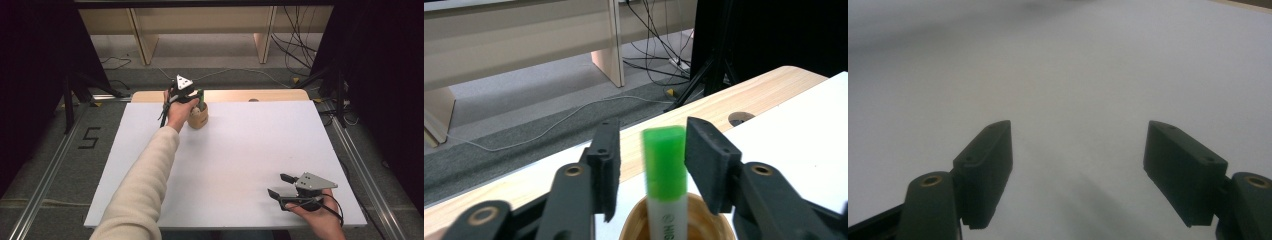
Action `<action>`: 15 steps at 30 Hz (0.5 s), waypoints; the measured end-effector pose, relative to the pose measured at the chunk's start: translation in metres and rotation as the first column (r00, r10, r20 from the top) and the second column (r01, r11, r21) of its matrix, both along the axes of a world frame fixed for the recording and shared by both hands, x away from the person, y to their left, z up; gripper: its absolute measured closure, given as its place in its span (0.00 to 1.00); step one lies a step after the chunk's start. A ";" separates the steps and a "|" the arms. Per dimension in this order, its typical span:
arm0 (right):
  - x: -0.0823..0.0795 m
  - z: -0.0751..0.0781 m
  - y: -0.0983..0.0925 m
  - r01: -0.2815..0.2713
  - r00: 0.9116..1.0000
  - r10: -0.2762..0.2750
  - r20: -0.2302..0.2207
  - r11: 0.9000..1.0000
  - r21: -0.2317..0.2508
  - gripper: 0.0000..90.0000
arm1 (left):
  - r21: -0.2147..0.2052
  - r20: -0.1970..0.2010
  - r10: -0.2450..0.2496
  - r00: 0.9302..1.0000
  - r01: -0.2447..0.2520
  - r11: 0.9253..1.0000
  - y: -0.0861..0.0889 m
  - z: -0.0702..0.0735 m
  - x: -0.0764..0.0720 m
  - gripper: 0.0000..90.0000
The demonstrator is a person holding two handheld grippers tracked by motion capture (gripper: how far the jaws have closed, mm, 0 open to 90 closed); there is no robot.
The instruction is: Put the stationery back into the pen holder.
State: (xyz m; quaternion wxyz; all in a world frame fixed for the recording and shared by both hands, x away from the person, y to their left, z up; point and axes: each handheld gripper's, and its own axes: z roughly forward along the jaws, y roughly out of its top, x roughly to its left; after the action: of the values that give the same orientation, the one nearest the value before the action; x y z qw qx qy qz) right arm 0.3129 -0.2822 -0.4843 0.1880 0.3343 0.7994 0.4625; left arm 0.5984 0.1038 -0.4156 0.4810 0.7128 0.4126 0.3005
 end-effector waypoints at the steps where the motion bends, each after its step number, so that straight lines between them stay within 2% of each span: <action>1: 0.000 0.000 0.000 0.001 1.000 -0.001 0.000 1.000 -0.001 0.32 | 0.006 -0.005 0.000 1.000 0.000 1.000 0.001 0.001 -0.001 0.59; 11: 0.000 0.000 0.001 0.002 1.000 -0.002 0.001 1.000 -0.005 0.32 | 0.039 -0.080 0.035 0.996 -0.032 0.999 0.015 0.019 -0.020 0.34; 15: 0.000 0.001 0.001 0.003 1.000 -0.003 0.005 1.000 -0.012 0.32 | 0.045 -0.089 0.027 0.996 -0.023 0.999 0.020 0.026 -0.028 0.32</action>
State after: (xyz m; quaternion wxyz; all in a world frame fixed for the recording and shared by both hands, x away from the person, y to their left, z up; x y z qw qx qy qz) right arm 0.3124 -0.2814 -0.4834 0.1928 0.3333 0.8011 0.4583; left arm 0.5707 0.1237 -0.3896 0.4425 0.7306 0.4360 0.2834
